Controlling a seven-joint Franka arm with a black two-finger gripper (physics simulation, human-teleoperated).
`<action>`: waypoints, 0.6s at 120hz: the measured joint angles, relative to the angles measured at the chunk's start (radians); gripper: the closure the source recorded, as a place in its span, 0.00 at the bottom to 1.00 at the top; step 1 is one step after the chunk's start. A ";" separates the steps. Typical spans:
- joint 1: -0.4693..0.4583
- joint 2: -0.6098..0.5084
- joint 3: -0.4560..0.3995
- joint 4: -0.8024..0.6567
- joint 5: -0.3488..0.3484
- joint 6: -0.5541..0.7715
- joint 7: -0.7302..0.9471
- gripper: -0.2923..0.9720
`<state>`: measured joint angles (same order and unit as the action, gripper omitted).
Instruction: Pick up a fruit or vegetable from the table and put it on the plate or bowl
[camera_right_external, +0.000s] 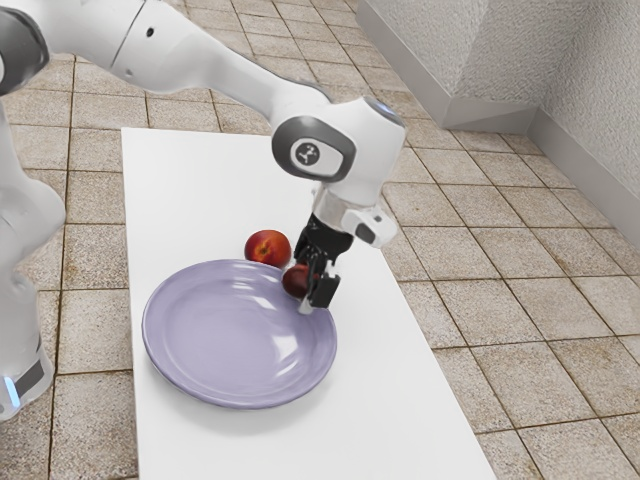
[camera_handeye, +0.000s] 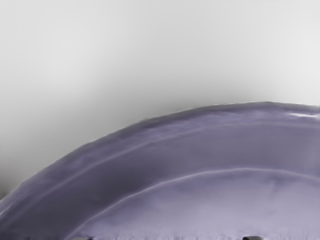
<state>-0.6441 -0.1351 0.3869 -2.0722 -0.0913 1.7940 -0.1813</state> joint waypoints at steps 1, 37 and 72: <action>-0.001 -0.003 0.000 -0.005 0.000 0.002 -0.001 0.53; -0.010 -0.152 -0.096 -0.136 -0.003 0.041 -0.063 0.54; -0.009 -0.165 -0.097 -0.151 0.001 0.059 -0.115 0.33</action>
<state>-0.6530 -0.3000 0.2897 -2.2228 -0.0904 1.8530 -0.2967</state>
